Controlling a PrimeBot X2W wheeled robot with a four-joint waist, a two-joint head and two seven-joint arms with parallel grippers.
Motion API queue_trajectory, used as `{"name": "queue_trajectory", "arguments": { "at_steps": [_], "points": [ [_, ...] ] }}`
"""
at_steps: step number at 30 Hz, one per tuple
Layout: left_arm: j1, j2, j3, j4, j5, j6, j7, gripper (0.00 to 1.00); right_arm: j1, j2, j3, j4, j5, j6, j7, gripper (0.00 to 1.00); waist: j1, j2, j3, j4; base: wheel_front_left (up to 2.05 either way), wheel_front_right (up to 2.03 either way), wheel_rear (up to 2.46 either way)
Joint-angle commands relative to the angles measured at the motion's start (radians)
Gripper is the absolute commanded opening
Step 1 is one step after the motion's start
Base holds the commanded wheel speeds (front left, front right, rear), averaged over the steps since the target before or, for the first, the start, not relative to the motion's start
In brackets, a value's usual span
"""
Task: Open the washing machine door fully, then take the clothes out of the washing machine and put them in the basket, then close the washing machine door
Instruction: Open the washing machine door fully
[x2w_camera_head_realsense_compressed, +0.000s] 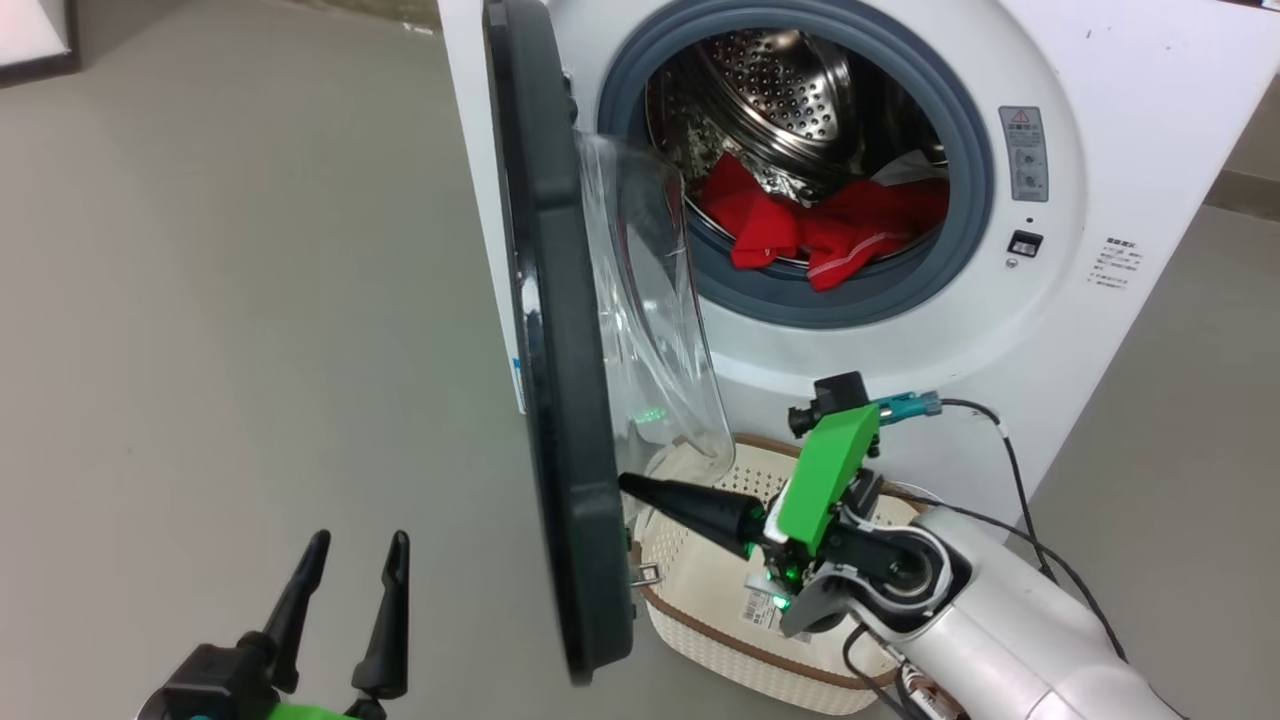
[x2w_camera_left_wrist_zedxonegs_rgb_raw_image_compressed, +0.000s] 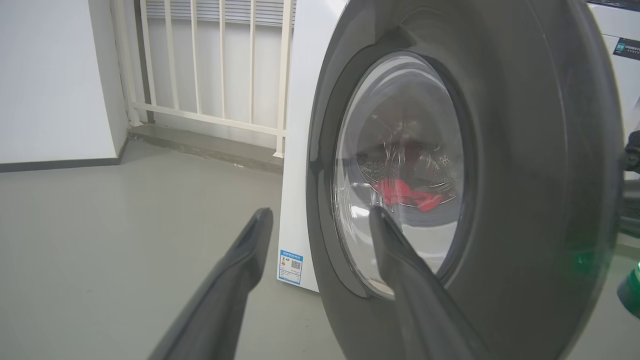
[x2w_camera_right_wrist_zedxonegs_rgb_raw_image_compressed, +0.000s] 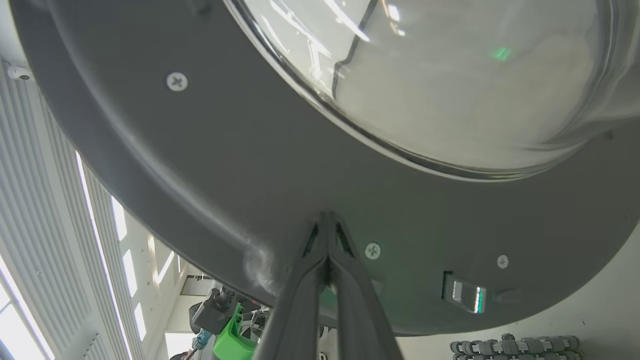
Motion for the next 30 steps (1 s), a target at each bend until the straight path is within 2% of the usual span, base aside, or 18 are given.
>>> {"name": "queue_trajectory", "arguments": {
  "at_steps": [1, 16, 29, 30],
  "points": [
    [-0.016, 0.015, 0.037, -0.031, 0.006, -0.005, -0.008, 1.0, -0.022, 0.024, 0.025, -0.03, 0.003, 0.008, -0.011, 0.0, 0.0, -0.0001, 0.005, 0.007, 0.0, 0.0, 0.0],
    [0.006, 0.001, 0.085, -0.073, 0.007, -0.005, -0.008, 1.0, -0.108, 0.024, 0.172, -0.019, 0.044, 0.008, -0.094, 0.0, 0.0, -0.0001, 0.034, 0.031, 0.0, 0.0, 0.0],
    [0.008, -0.003, 0.091, -0.069, 0.006, -0.005, -0.008, 1.0, -0.13, 0.024, 0.214, 0.013, 0.077, 0.008, -0.131, 0.0, 0.0, -0.0001, 0.036, 0.032, 0.0, 0.0, 0.0],
    [0.007, -0.003, 0.09, -0.067, 0.006, -0.005, -0.008, 1.0, -0.133, 0.024, 0.216, 0.022, 0.07, 0.008, -0.14, 0.2, 0.0, -0.0001, 0.035, 0.03, 0.0, 0.0, 0.0]
  ]
}}
